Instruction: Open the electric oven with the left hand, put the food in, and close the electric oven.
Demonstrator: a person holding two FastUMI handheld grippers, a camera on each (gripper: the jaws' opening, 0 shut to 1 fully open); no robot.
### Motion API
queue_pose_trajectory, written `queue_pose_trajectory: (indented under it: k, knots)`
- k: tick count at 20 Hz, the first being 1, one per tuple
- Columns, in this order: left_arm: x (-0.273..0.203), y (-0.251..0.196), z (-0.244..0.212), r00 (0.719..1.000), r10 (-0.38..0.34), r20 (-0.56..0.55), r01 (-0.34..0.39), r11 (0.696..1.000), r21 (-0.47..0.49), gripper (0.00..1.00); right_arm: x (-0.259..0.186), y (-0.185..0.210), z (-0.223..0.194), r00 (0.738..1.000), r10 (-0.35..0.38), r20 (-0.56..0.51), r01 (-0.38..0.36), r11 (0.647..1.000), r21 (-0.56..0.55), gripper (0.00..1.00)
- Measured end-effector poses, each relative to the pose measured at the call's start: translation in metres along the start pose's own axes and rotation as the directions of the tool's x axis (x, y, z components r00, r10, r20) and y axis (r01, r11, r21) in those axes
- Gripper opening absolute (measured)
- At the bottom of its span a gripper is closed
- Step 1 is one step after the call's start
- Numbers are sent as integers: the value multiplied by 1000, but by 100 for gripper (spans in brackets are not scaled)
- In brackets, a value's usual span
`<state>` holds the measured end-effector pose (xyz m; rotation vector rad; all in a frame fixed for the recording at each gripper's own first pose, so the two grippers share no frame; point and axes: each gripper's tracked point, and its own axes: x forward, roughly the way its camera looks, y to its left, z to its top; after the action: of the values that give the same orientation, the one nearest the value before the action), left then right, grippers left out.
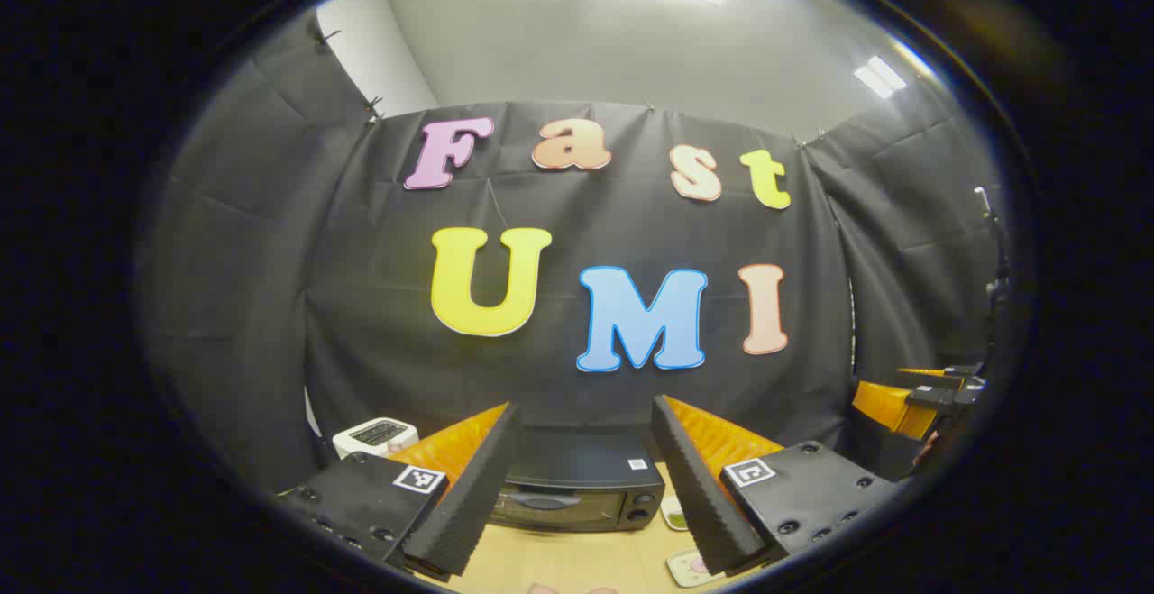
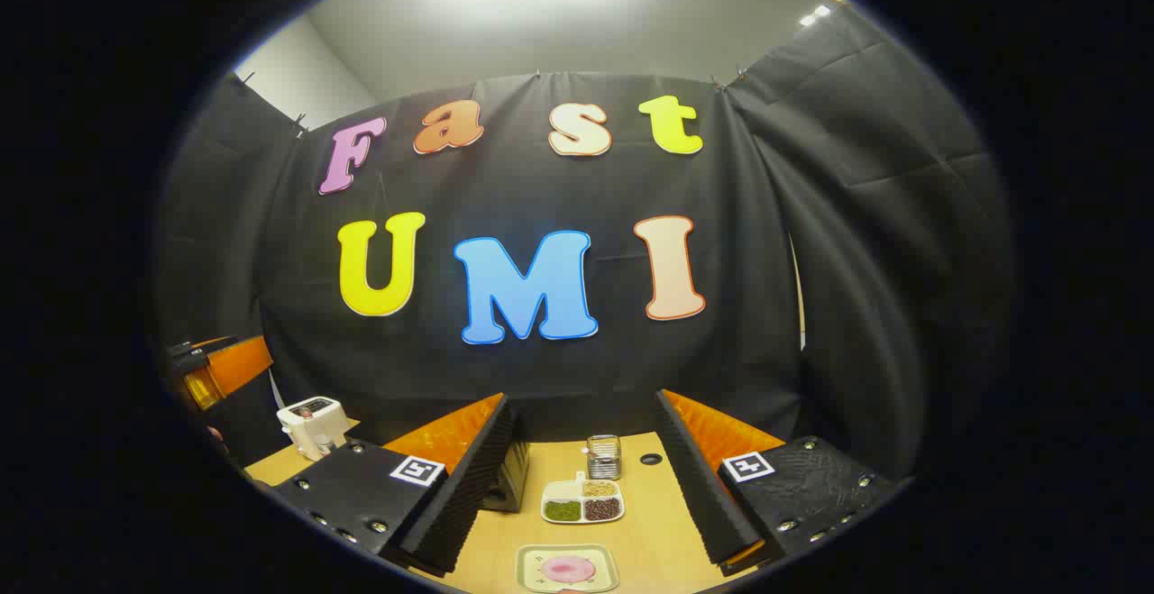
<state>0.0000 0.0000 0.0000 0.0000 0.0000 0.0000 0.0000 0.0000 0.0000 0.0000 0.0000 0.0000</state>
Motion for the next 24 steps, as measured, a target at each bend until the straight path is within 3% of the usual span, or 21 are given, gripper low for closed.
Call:
queue_pose_trajectory:
  k: [1,2,6,7,12,13,14,20,24]
  knots:
    - [-1,-1,-3,1000,10,-5,-10,1000,4,91,0,0,-1,1000,5,0,-5,1000,2,97]
    - [-1,-2,-3,1000,20,-7,-19,1000,10,97,0,-1,-2,1000,13,1,-13,1000,3,97]
    - [-7,-7,-2,999,47,6,-47,998,31,100,2,-3,-7,999,43,3,-43,999,-14,97]
    - [-7,-9,-2,999,44,11,-44,999,26,97,0,0,-7,999,46,5,-46,999,-7,97]
    - [-5,-2,11,999,-6,40,5,1000,30,100,-4,18,-3,1000,22,8,-23,998,50,97]
    - [-3,0,9,999,-13,35,12,1000,28,96,-4,21,-4,1000,14,10,-14,999,46,97]
    - [0,1,5,1000,-24,19,23,999,24,100,-4,23,-3,1000,11,14,-11,999,44,97]
    - [23,22,-14,999,-42,-14,42,999,5,100,9,44,-7,1000,2,10,-2,1000,26,97]
    - [53,28,-52,993,-56,-107,56,998,2,100,18,50,-16,1000,0,-12,0,1000,16,97]
